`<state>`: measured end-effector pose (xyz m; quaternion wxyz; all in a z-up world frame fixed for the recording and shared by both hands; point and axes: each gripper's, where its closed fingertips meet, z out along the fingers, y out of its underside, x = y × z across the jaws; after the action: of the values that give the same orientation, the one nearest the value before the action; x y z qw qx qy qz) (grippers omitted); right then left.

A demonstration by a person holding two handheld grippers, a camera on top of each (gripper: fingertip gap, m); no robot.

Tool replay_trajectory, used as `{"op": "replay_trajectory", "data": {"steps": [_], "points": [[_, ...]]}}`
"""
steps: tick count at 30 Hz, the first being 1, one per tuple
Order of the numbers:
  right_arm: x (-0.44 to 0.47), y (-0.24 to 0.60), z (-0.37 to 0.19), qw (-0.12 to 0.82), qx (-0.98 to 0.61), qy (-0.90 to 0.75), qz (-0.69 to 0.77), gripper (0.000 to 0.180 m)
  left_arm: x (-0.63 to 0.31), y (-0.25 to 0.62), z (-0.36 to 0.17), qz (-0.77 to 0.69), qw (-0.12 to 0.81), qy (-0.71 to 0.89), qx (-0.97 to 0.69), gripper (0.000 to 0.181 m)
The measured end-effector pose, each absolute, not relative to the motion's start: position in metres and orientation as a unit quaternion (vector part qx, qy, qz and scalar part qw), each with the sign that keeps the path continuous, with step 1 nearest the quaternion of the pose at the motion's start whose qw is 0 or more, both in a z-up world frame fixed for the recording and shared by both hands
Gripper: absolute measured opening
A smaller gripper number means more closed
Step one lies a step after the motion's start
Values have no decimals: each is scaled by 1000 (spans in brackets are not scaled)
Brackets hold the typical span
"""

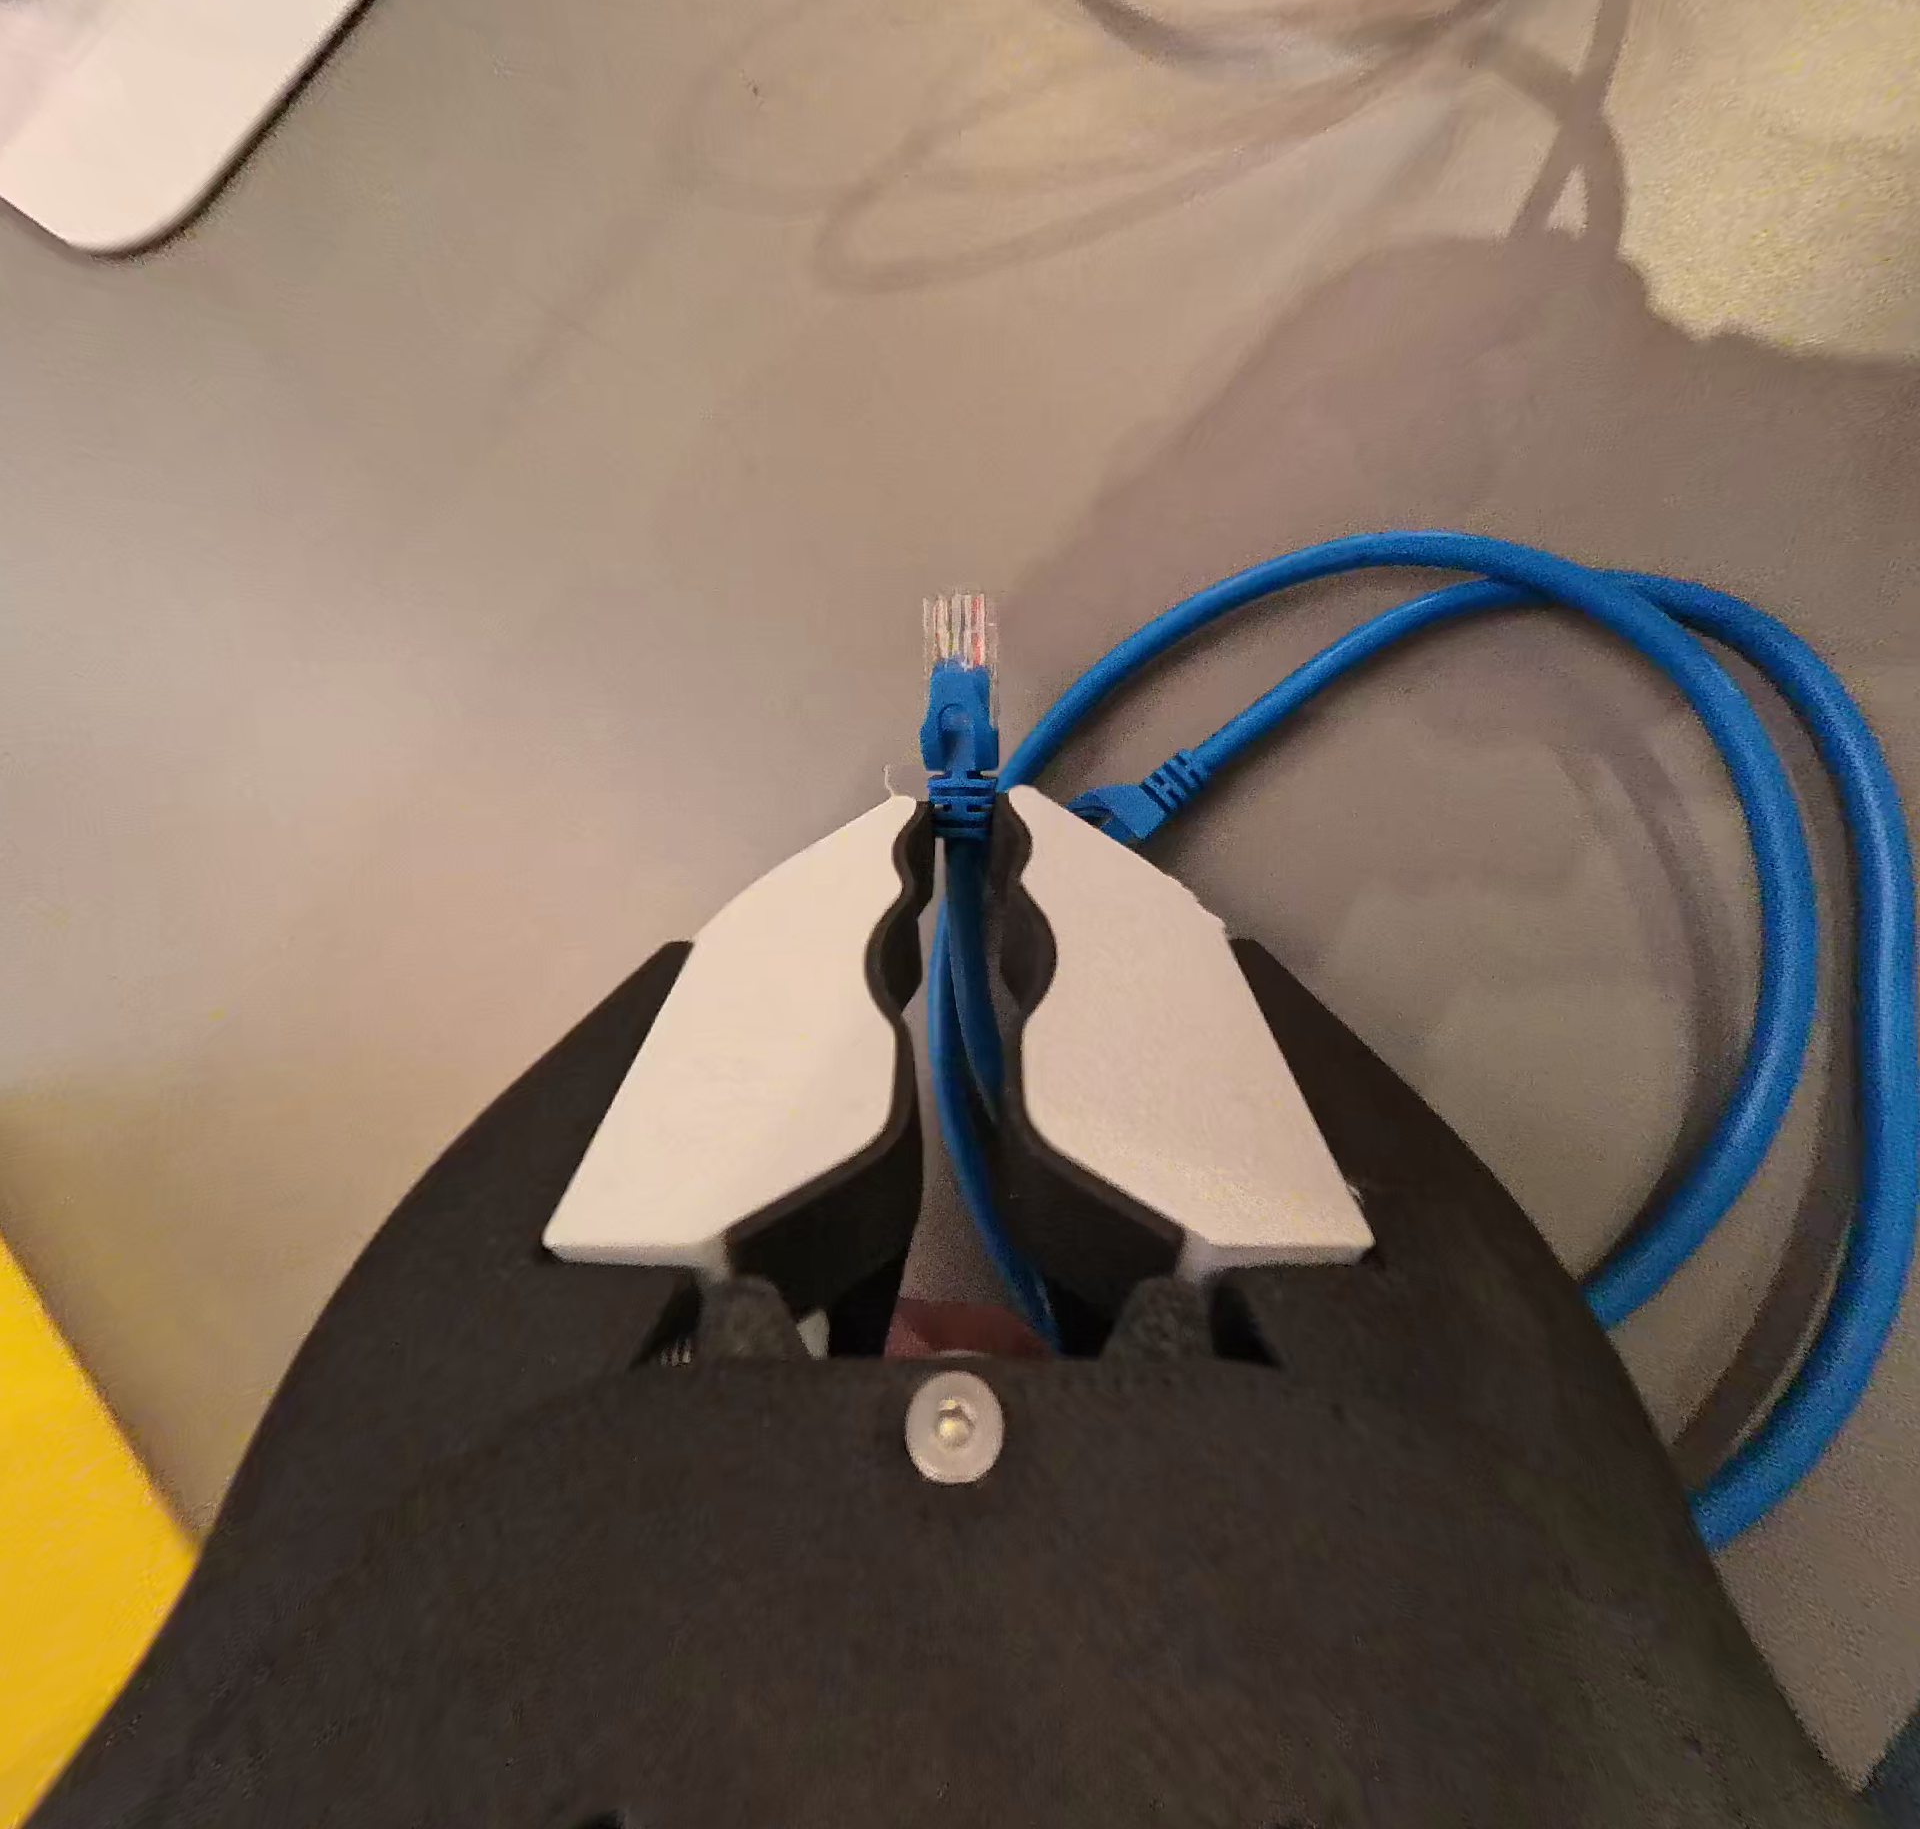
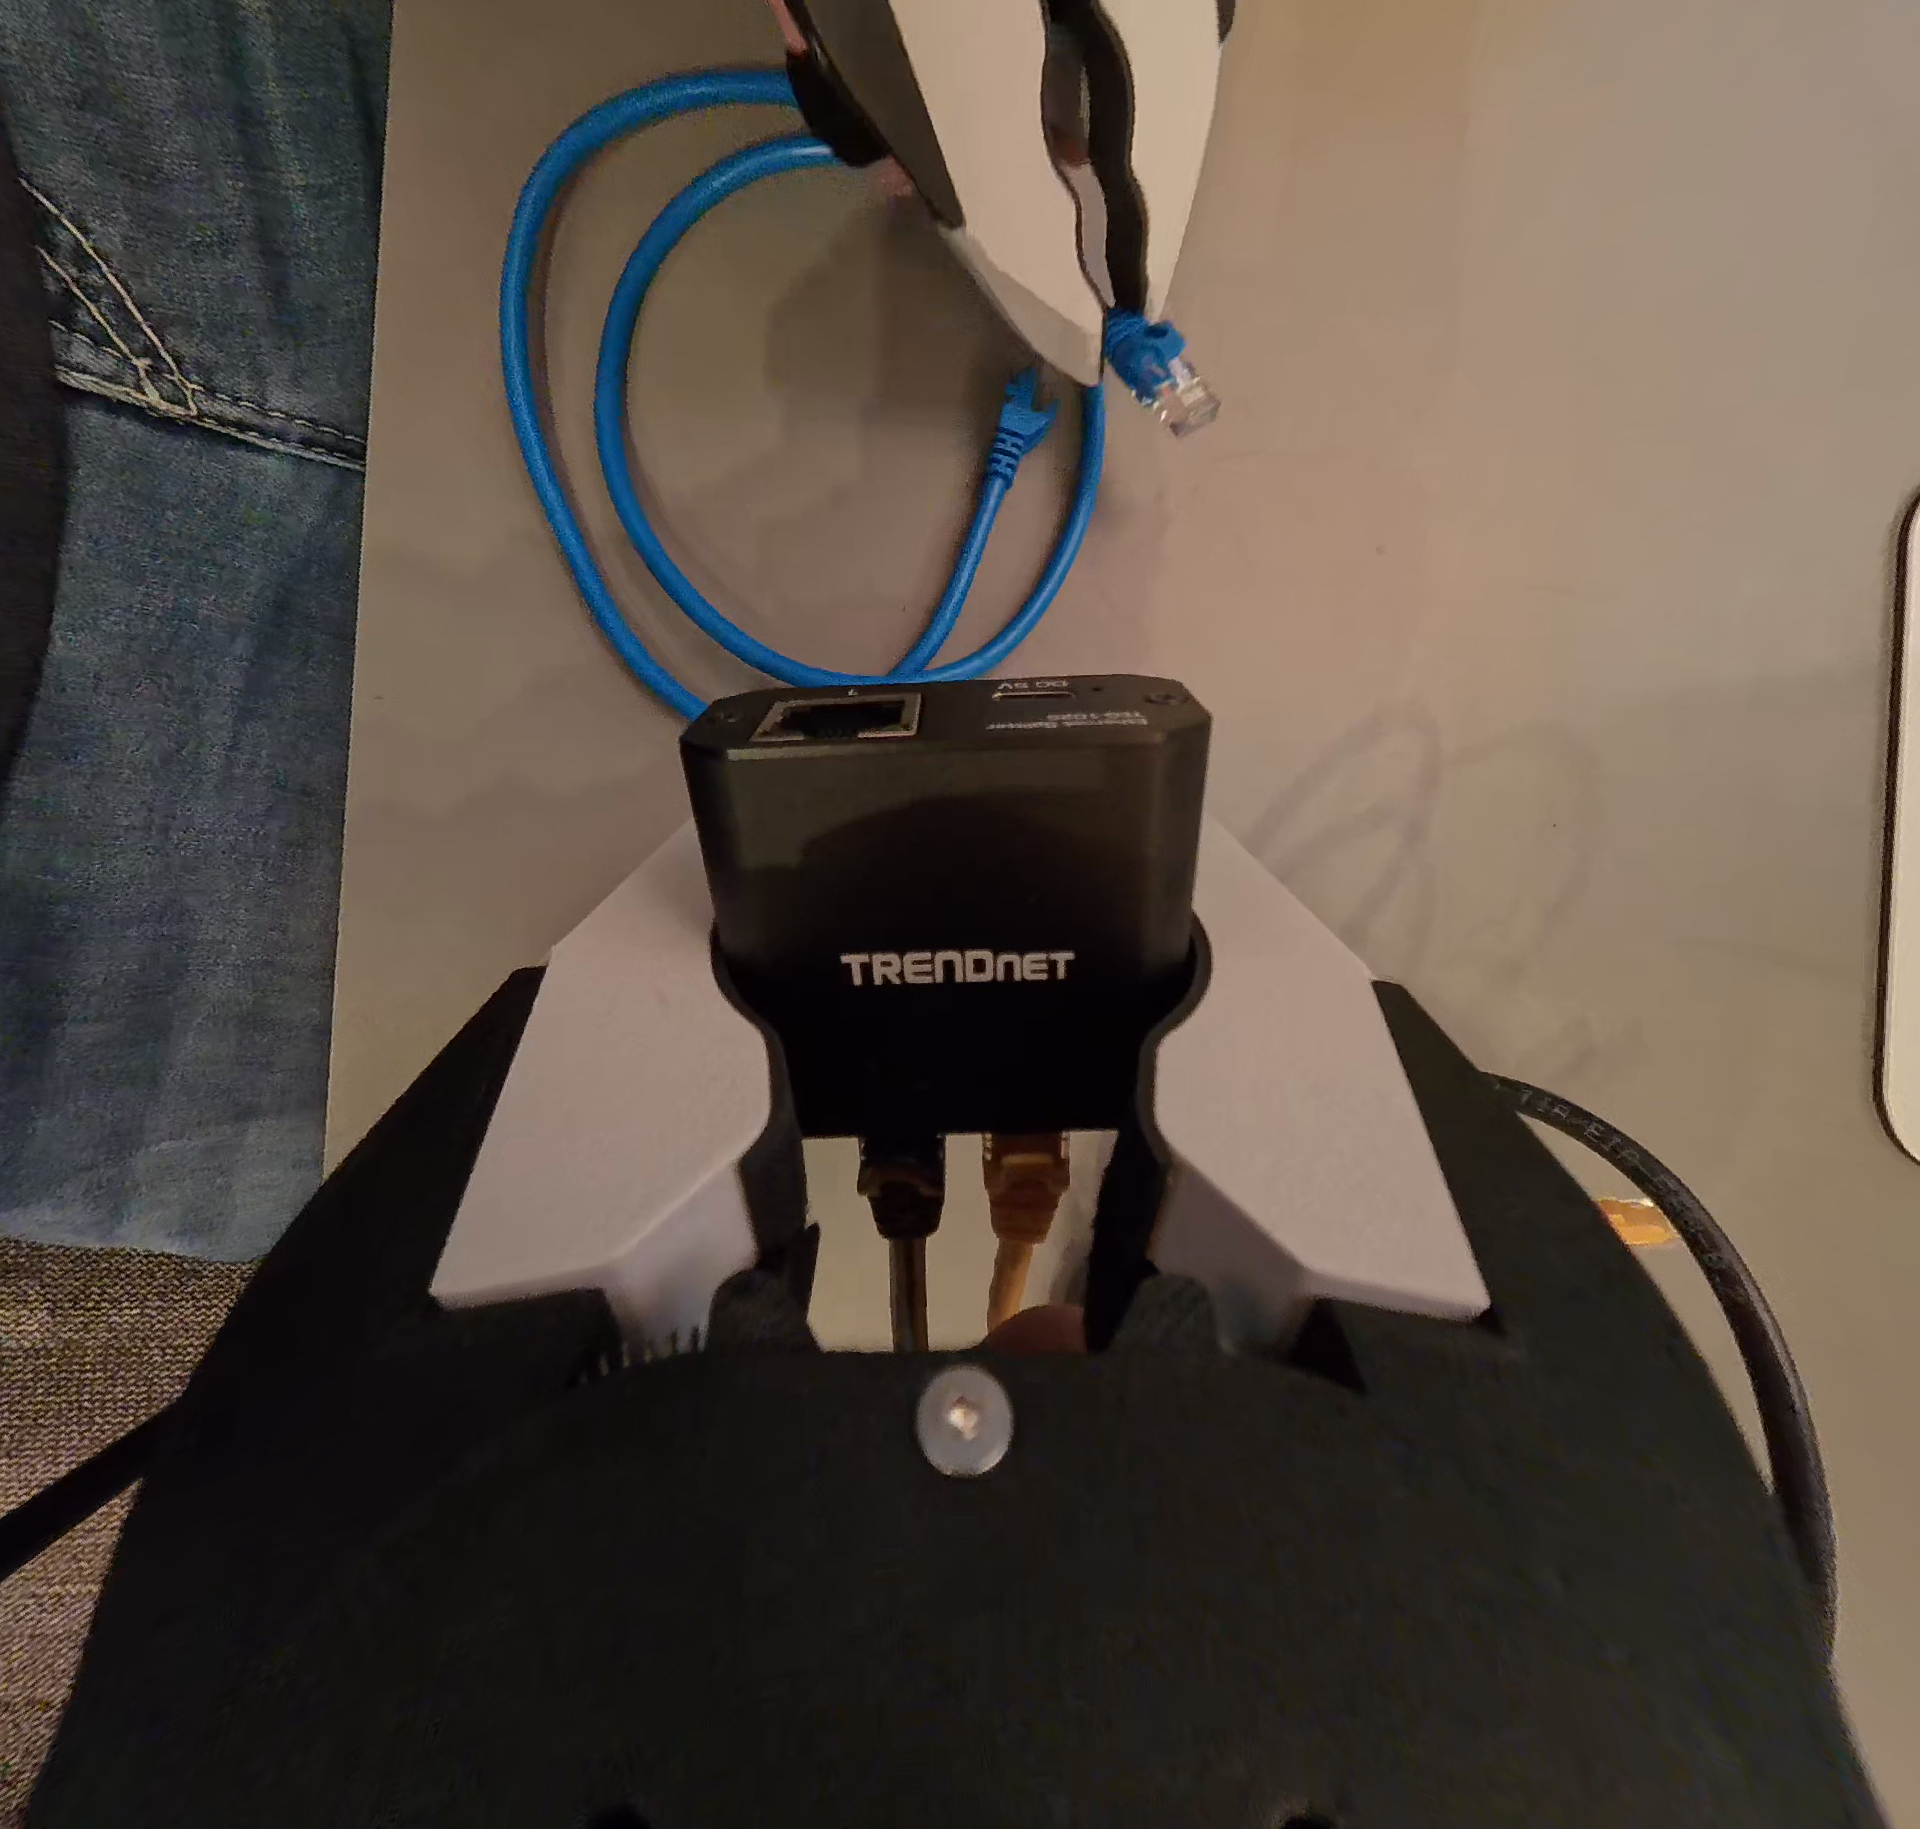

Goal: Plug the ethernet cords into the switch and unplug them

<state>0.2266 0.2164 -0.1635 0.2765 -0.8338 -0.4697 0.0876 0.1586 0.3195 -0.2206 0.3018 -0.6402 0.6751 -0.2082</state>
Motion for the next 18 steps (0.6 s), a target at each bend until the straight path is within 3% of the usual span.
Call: {"op": "replay_trajectory", "data": {"steps": [9, 18], "points": [[230, 225, -174, 255, -845, -467, 61, 70, 168, 299, -162, -145, 289, 782, -532, 10], [241, 233, -188, 224, -868, -442, 40, 70, 193, 257, -140, -136, 288, 834, -450, 10]]}}
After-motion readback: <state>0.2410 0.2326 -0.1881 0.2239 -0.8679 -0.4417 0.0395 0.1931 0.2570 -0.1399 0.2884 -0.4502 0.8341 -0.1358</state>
